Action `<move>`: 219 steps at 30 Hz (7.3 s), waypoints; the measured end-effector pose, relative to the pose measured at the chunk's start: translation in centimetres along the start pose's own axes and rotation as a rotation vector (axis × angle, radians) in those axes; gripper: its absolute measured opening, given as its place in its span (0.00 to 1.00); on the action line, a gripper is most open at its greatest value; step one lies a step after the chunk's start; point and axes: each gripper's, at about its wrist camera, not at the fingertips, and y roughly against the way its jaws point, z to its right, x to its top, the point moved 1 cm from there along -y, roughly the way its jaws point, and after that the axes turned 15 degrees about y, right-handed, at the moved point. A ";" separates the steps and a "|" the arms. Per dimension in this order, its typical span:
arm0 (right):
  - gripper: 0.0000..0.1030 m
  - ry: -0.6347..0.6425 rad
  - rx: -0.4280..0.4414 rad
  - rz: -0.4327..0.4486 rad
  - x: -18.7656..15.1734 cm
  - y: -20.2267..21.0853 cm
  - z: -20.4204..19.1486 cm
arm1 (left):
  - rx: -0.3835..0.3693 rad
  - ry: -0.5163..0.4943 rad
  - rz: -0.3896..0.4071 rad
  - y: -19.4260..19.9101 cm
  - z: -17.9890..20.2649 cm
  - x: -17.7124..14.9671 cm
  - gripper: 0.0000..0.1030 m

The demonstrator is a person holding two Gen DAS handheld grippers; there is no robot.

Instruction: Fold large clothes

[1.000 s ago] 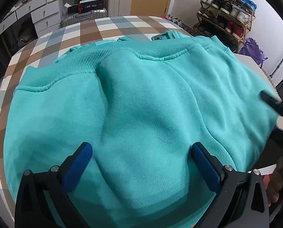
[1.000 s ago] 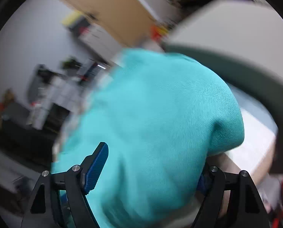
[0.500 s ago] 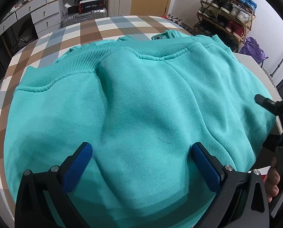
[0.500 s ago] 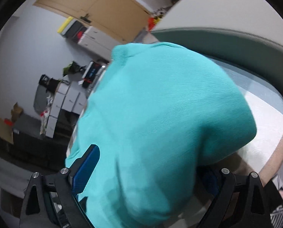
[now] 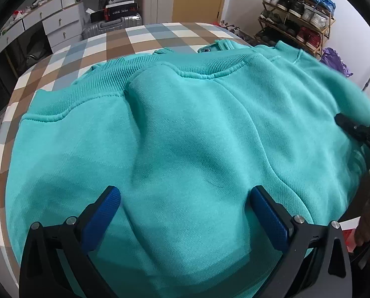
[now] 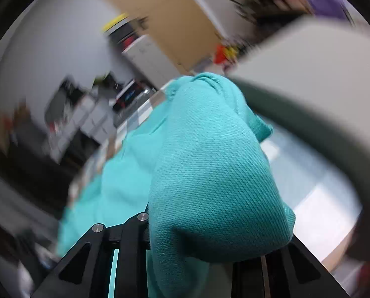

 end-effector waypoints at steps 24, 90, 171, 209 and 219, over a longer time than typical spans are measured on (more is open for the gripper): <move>0.20 1.270 -0.333 0.271 -0.3 5.9 -19.1 | -0.487 0.079 -0.173 1.0 2.0 4.2 0.88; 0.00 0.140 0.604 -0.563 -9.0 -4.9 -10.9 | -0.374 0.122 -0.381 3.6 -9.2 7.6 0.18; 0.32 0.882 0.225 -0.602 5.6 -12.6 -24.5 | -0.361 0.133 -0.119 5.1 -6.8 -6.7 0.03; 0.52 0.722 0.349 -0.513 9.3 -3.7 -21.9 | -0.166 -0.008 -0.001 6.3 -1.5 -7.8 0.04; 0.83 0.772 0.261 -0.691 -2.2 -3.5 -14.4 | -0.170 -0.062 0.042 7.0 -0.8 -8.9 0.17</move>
